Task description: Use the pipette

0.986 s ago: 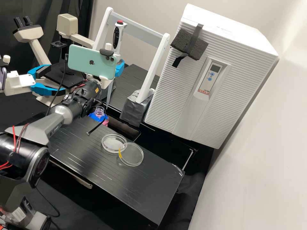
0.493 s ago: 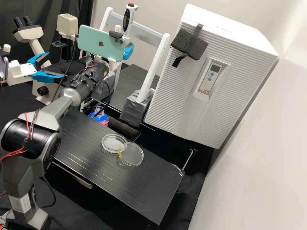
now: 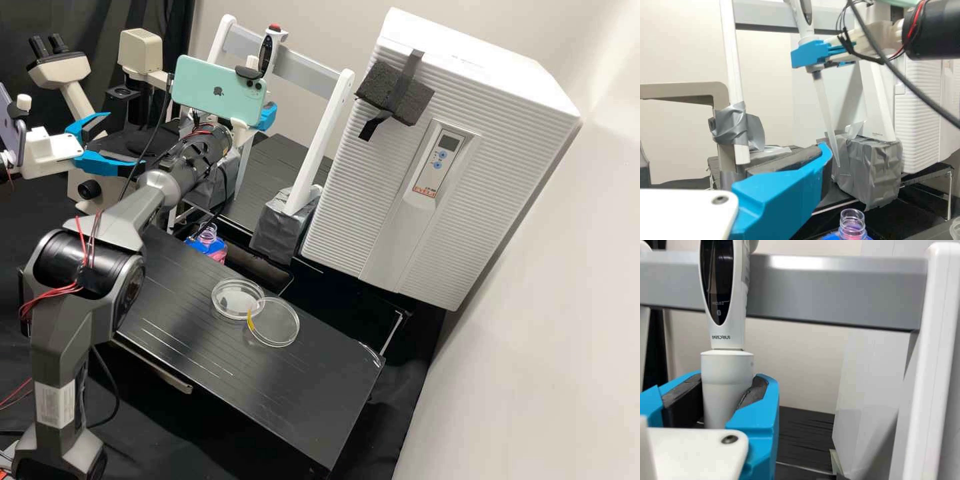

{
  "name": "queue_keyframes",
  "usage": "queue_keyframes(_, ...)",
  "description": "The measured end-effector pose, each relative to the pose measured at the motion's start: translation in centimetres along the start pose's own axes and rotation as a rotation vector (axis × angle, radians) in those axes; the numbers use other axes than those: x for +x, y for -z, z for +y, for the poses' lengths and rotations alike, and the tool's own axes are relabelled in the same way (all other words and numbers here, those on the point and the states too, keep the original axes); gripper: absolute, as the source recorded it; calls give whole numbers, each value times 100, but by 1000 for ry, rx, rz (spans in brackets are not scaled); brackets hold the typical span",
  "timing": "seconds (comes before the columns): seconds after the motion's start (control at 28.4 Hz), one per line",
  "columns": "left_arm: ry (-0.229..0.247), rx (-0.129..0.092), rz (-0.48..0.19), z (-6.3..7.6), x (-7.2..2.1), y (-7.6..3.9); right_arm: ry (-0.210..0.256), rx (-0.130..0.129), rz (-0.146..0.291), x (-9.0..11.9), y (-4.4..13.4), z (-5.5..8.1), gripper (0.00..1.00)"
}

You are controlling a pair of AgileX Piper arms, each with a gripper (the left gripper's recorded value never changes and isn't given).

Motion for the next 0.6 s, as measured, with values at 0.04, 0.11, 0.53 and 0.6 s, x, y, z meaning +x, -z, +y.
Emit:
queue_keyframes(0.04,0,0,0,0,0,0,1,-1,-1,9,-5,-6,0)
queue_keyframes(0.11,2,0,1,-8,2,2,2,-3,-2,13,-8,-11,0)
queue_keyframes(0.53,9,-1,-2,-12,30,-8,7,14,-9,11,-33,-28,0)
queue_keyframes(0.6,18,-2,-6,-25,41,-26,10,14,-19,-4,-68,-30,0)
